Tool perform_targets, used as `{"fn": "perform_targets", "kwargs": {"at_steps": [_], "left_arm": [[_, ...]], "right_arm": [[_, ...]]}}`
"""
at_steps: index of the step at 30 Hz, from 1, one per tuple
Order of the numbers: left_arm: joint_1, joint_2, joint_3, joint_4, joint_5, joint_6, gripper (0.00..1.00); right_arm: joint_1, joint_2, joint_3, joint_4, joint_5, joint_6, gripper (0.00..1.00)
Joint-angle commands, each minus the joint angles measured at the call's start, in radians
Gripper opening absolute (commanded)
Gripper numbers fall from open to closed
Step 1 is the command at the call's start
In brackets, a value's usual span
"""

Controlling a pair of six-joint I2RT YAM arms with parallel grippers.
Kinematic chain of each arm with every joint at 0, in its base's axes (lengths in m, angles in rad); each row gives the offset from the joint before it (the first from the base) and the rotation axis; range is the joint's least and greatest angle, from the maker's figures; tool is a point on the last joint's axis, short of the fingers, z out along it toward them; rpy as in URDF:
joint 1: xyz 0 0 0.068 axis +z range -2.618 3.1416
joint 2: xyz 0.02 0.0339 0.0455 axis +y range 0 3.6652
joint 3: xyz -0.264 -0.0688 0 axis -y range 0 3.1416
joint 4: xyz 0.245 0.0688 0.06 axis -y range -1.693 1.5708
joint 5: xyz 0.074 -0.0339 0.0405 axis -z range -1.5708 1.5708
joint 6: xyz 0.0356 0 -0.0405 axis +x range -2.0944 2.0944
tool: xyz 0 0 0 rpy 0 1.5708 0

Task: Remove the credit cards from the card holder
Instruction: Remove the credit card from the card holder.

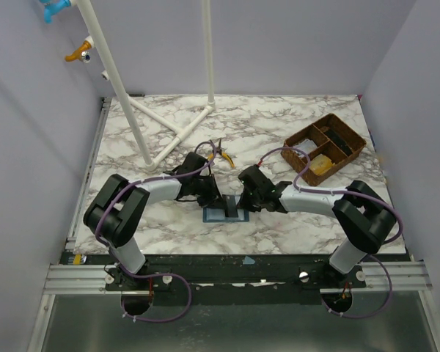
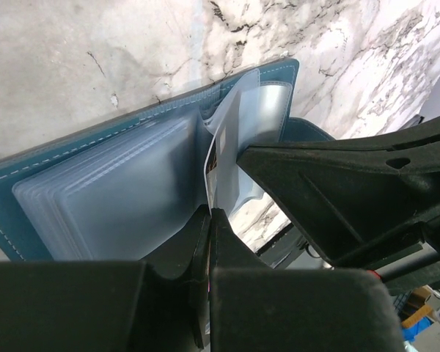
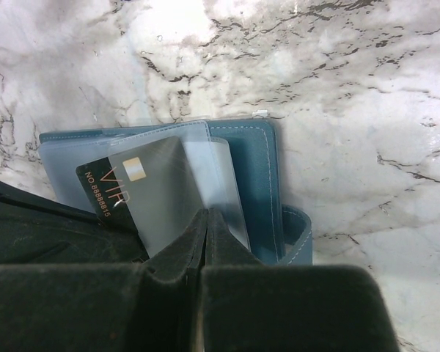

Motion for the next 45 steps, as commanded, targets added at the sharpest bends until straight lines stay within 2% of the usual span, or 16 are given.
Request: {"fn": "perform_targets", "kwargs": {"at_steps": [1,13,45], "left_arm": [[0.011,-0.017,-0.012,-0.053,0.025,0.059,0.0],[0.032,-0.034,-0.01,-0.106,0.009,0.111,0.0],[0.074,-0.222,0.041,-0.291,-0.055,0.229,0.0]], "right_arm": [[0.008,0.104,-0.062,-0.154,0.055,-0.016,0.01],[0.008,0.079,-0.044,-0.218,0.131,-0.026,0.01],[0.008,0.007,0.016,-0.241,0.124,-0.053,0.01]]}}
